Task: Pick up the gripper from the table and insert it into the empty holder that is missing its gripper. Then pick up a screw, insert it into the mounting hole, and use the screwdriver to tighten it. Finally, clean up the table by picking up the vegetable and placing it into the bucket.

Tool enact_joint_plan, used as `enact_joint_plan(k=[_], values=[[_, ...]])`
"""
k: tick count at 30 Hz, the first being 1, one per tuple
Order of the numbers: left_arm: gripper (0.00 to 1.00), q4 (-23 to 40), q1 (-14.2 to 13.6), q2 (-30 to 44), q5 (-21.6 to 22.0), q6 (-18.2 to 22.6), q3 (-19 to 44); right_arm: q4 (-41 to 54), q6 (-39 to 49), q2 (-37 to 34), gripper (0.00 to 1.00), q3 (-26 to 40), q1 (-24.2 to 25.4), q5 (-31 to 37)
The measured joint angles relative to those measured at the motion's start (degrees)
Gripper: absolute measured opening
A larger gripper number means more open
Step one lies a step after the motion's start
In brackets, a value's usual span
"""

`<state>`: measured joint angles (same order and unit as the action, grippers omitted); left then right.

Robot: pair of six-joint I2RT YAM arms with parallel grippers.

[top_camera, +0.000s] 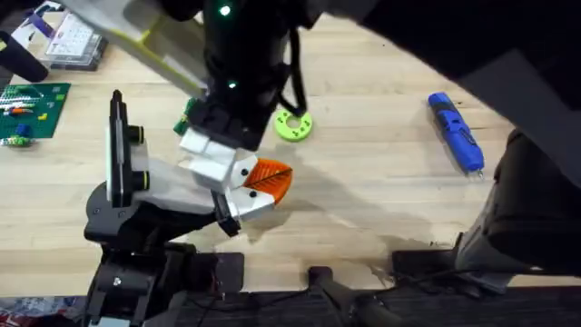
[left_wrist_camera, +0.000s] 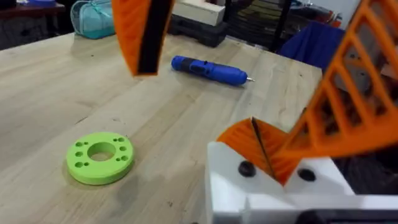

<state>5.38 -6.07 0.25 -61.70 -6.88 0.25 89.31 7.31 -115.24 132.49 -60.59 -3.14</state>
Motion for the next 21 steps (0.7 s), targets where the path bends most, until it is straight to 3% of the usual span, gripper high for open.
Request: enact_joint_plan(k=[13,17,21], values=[[0.009,0.4,0.0,0.0,0.0,0.0,0.0,3.3,-3.6,6.3,0.995,-1.2,11.5,0.5],[0.009,0.4,0.0,0.0,0.0,0.0,0.0,2.9,-6.0,11.3,0.996,-7.4,14.7,2.4],[0.009,0.4,0.0,0.0,0.1,0.0,0.0,-0.9,-8.3,17.8,0.996,-18.1,16.8,3.6]])
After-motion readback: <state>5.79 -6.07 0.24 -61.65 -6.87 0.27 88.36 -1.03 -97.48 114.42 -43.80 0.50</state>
